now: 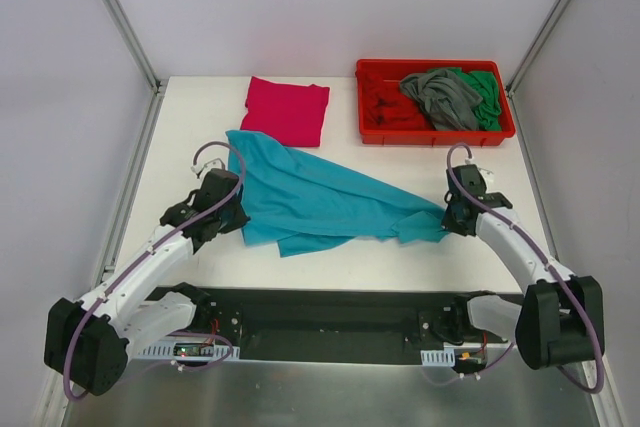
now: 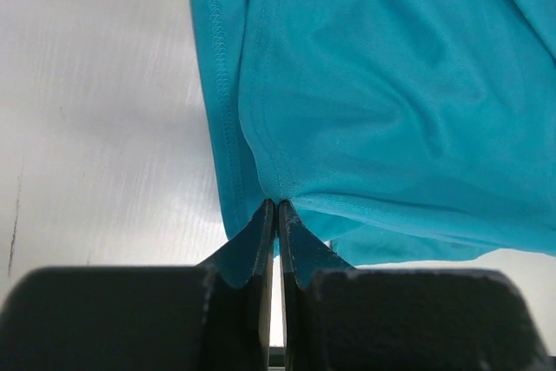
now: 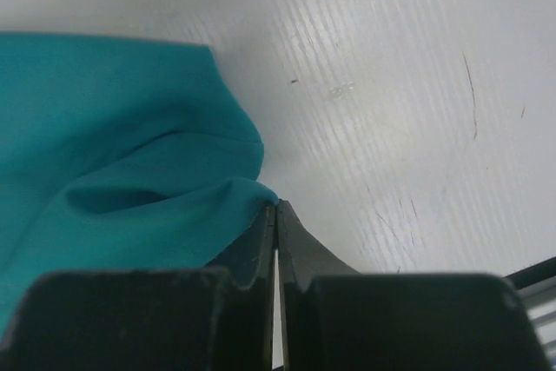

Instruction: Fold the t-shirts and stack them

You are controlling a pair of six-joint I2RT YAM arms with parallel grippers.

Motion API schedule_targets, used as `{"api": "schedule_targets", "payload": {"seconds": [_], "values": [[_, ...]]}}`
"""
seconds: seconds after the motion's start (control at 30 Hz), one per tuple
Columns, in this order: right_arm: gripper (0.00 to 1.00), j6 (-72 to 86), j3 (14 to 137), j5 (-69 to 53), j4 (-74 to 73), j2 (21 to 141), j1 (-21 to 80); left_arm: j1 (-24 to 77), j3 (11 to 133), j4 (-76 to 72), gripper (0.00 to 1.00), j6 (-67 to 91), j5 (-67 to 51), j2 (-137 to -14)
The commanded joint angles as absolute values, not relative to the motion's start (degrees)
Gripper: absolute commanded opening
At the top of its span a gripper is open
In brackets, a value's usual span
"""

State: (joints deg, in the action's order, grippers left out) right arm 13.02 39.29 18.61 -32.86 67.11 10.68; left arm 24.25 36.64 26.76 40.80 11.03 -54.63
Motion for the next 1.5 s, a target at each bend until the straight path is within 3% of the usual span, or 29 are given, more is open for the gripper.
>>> {"api": "schedule_targets", "payload": {"seconds": [0.0,0.23,0.43,0.7,1.07,1.23,1.47], "values": [[0.0,10.11,40.43,18.45,-30.24,63.03,10.11,23.29,39.99,27.77,0.0,39.38,11.95,-53.09],[0.0,6.42,46.22,17.4,-25.14,50.99,10.11,23.03,50.34,27.77,0.0,36.22,9.76,-49.75],[0.0,4.84,60.0,18.19,-25.93,42.99,10.11,23.03,63.0,27.95,0.0,32.09,9.93,-45.19],[0.0,0.44,84.87,14.25,-33.13,43.33,10.11,23.11,82.24,28.65,0.0,25.5,9.32,-40.61],[0.0,-5.18,115.02,7.65,-38.67,45.43,10.11,23.12,106.51,30.85,0.0,19.43,2.55,-43.15],[0.0,-7.29,119.36,5.37,-37.27,47.63,10.11,23.12,110.48,31.2,0.0,18.02,3.95,-44.99],[0.0,-9.22,114.63,7.81,-34.03,52.81,10.11,23.11,107.15,31.11,0.0,16.35,12.1,-51.4]]}}
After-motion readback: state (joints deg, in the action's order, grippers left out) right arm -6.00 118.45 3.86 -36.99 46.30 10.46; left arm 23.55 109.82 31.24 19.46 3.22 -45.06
